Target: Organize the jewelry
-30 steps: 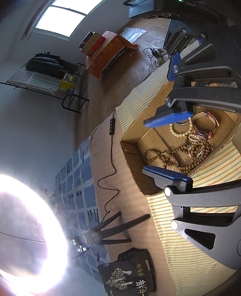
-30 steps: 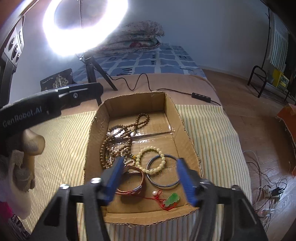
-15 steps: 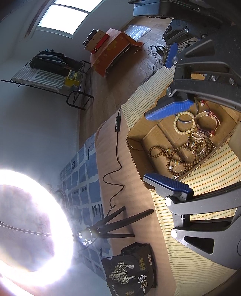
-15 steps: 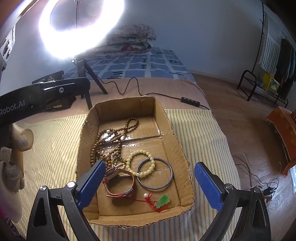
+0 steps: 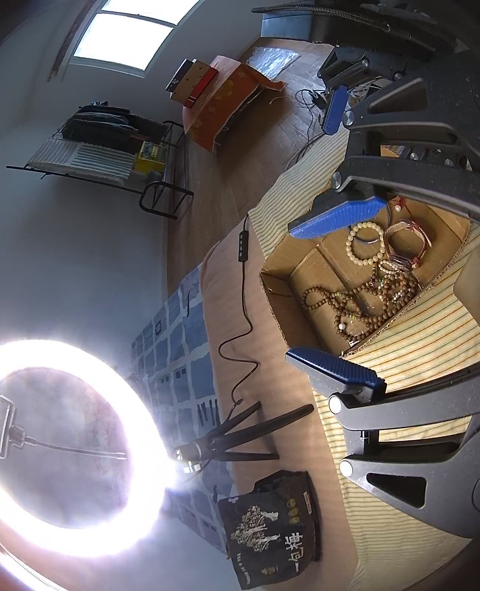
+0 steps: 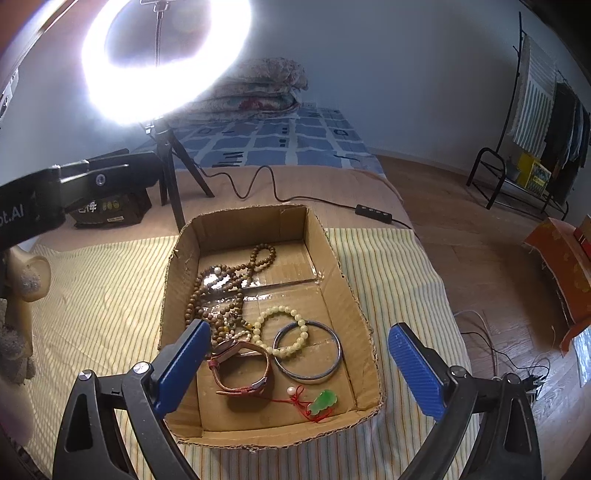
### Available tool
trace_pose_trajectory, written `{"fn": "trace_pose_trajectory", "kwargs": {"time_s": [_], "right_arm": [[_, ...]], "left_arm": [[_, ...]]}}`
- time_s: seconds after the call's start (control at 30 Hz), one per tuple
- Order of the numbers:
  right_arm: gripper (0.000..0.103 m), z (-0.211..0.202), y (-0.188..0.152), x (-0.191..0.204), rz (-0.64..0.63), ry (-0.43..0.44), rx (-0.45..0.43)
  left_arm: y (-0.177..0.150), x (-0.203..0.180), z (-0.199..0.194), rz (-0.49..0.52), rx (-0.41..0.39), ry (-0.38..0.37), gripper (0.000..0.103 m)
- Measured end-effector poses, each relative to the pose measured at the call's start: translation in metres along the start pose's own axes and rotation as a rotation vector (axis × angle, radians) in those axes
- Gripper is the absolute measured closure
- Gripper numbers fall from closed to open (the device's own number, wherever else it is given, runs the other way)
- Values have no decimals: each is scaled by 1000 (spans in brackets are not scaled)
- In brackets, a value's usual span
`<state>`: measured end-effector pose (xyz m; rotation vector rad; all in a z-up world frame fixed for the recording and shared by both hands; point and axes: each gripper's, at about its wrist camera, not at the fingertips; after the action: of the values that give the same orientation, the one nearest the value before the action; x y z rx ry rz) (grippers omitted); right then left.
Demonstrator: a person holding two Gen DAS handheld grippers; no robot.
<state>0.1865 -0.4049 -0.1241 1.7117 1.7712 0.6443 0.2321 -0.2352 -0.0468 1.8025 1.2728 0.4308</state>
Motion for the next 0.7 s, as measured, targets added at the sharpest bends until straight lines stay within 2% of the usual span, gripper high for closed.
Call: {"fn": "trace_pose_trajectory", "kwargs": {"time_s": [0.7], "right_arm": [[3, -47, 6, 3, 24, -22, -81]], "left_arm": [[12, -3, -72, 12, -88, 21, 39]]}}
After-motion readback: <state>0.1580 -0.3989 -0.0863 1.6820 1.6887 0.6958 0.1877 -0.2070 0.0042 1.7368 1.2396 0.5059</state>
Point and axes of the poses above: each gripper's, at about its wrist camera, not at the fingertips, and z roughly the way its jaws point, x to its left, y to its top, and after that the axes turned 4 degrees about -y, right-handed
